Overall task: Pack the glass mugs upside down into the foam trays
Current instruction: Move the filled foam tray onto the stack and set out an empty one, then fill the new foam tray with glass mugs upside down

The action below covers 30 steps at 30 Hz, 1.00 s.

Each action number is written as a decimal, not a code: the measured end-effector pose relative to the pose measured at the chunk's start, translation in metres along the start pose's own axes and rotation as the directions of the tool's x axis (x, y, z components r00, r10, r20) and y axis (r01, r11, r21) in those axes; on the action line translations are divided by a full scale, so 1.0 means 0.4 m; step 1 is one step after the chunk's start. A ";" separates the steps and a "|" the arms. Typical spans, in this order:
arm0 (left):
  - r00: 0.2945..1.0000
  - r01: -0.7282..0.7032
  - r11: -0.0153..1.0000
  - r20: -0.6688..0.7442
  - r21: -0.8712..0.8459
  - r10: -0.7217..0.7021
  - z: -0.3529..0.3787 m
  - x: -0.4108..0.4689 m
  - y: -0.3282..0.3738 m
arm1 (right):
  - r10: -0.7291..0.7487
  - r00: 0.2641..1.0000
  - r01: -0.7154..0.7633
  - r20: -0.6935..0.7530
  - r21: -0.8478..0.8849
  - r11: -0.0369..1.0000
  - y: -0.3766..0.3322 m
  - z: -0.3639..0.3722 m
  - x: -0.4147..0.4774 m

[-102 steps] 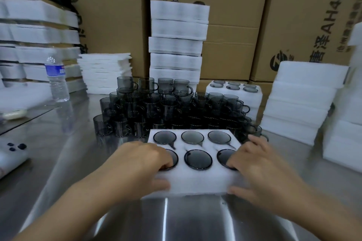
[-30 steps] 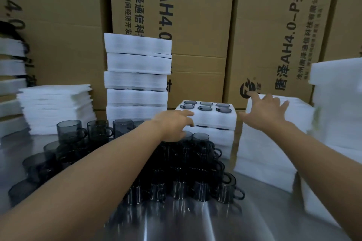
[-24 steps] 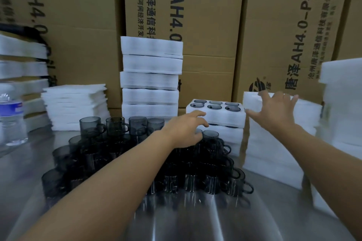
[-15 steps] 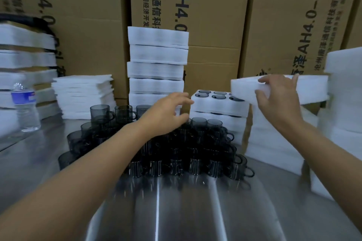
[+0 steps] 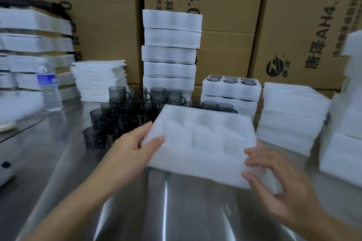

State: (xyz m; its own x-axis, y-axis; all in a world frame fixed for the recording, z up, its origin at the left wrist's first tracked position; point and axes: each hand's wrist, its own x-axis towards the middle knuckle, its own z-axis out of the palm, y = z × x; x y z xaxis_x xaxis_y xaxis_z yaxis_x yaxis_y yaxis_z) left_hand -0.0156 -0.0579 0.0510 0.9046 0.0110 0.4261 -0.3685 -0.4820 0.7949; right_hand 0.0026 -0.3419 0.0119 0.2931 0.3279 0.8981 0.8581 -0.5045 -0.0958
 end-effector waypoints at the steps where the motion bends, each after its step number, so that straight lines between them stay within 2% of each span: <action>1: 1.000 -0.001 1.000 -0.004 -0.018 0.001 -0.002 -0.026 -0.004 | -0.018 1.000 0.018 0.005 0.015 1.000 -0.001 0.000 -0.015; 5: 0.999 0.029 0.985 -0.033 -0.170 -0.035 -0.009 -0.119 -0.015 | -0.046 0.999 0.047 -0.025 0.046 0.998 -0.013 0.001 -0.069; 8: 0.990 0.123 0.981 -0.048 -0.151 -0.132 -0.008 -0.164 -0.039 | -0.036 0.999 0.036 0.001 0.076 0.996 -0.004 0.009 -0.097; 11: 0.980 0.196 0.980 -0.043 0.023 -0.195 -0.001 -0.176 -0.045 | -0.013 0.997 0.006 0.080 0.082 0.997 0.012 0.022 -0.112; 13: 0.976 0.218 0.947 -0.062 0.235 -0.209 0.002 -0.171 -0.038 | 0.001 0.992 -0.011 0.129 0.077 0.997 0.016 0.025 -0.107; 15: 0.975 0.218 0.846 -0.074 0.486 -0.209 0.004 -0.156 -0.023 | -0.003 0.984 -0.009 0.176 0.067 0.998 0.021 0.024 -0.093; 17: 0.978 0.190 0.730 -0.065 0.656 -0.196 0.004 -0.135 -0.018 | -0.011 0.977 -0.002 0.213 0.060 0.998 0.026 0.023 -0.076; 20: 0.986 0.125 0.565 -0.039 0.816 -0.162 0.006 -0.091 -0.003 | -0.018 0.966 0.006 0.258 0.047 0.999 0.032 0.024 -0.063; 22: 0.995 0.059 0.551 -0.007 0.832 -0.097 0.007 -0.052 0.001 | -0.012 0.959 0.001 0.285 0.038 0.999 0.033 0.026 -0.057; 23: 0.997 0.014 0.585 0.033 0.811 -0.069 0.007 -0.031 0.001 | -0.009 0.954 0.000 0.300 0.030 1.000 0.034 0.025 -0.053; 25: 0.962 -0.199 0.660 0.274 0.725 -0.011 0.015 0.013 -0.005 | -0.005 0.939 0.003 0.344 0.007 1.000 0.037 0.023 -0.043; 27: 0.846 -0.414 0.708 0.530 0.572 0.066 0.035 0.059 -0.007 | 0.002 0.923 0.007 0.385 -0.022 1.000 0.037 0.019 -0.032; 28: 0.803 -0.450 0.727 0.591 0.519 0.075 0.048 0.082 -0.010 | 0.009 0.917 0.007 0.398 -0.037 0.999 0.036 0.016 -0.026; 30: 0.787 -0.439 0.755 0.614 0.487 0.062 0.070 0.128 -0.027 | 0.029 0.918 -0.004 0.395 -0.065 0.998 0.033 0.015 -0.012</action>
State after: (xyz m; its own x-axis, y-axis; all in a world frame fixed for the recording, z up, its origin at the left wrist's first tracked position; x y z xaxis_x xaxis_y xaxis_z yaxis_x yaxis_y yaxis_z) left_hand 0.0407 -0.0768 0.0523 0.8205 -0.5589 0.1199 -0.5713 -0.7953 0.2027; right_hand 0.0151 -0.3454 0.0038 0.4608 0.6019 0.6523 0.8277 -0.5566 -0.0711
